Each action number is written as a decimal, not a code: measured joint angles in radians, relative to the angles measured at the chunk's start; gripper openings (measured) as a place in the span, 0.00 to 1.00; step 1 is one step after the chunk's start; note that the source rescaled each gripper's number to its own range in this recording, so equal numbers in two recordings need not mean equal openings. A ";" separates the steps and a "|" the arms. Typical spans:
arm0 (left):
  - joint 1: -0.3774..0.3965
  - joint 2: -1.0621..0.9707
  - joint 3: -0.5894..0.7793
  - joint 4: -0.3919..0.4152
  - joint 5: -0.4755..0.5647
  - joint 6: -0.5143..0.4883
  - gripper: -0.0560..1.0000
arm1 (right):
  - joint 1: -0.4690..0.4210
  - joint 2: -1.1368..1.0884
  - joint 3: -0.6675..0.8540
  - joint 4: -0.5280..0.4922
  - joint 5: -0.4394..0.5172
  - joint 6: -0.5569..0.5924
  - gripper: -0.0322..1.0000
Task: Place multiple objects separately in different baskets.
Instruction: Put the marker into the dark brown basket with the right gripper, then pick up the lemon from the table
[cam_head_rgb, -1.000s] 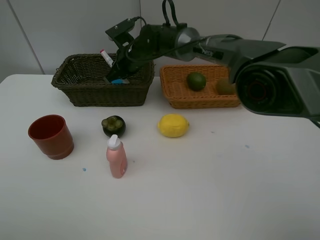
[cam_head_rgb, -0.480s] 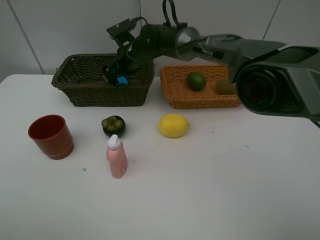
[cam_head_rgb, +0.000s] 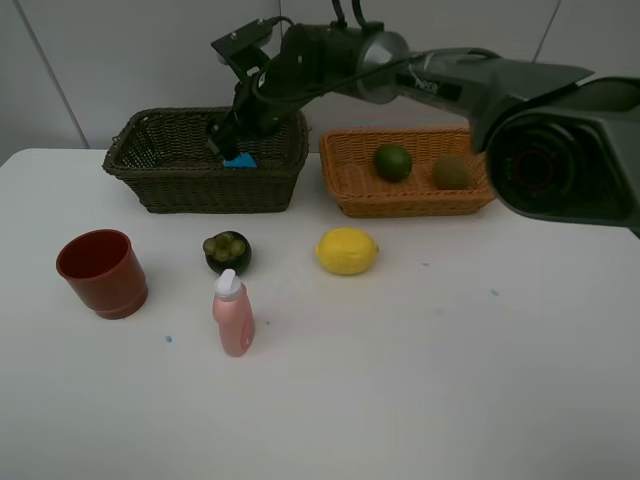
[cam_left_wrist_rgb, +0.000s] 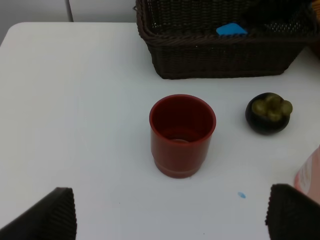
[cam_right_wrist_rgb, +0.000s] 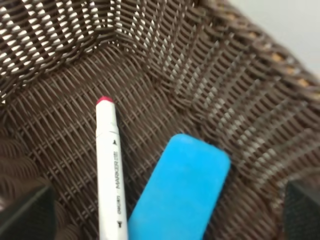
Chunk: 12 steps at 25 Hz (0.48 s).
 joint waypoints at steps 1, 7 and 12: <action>0.000 0.000 0.000 0.000 0.000 0.000 0.98 | 0.000 -0.010 0.000 -0.011 0.012 0.000 1.00; 0.000 0.000 0.000 0.000 0.000 0.000 0.98 | 0.000 -0.095 0.000 -0.095 0.169 0.000 1.00; 0.000 0.000 0.000 0.000 0.000 0.000 0.98 | 0.000 -0.166 0.000 -0.140 0.316 -0.014 1.00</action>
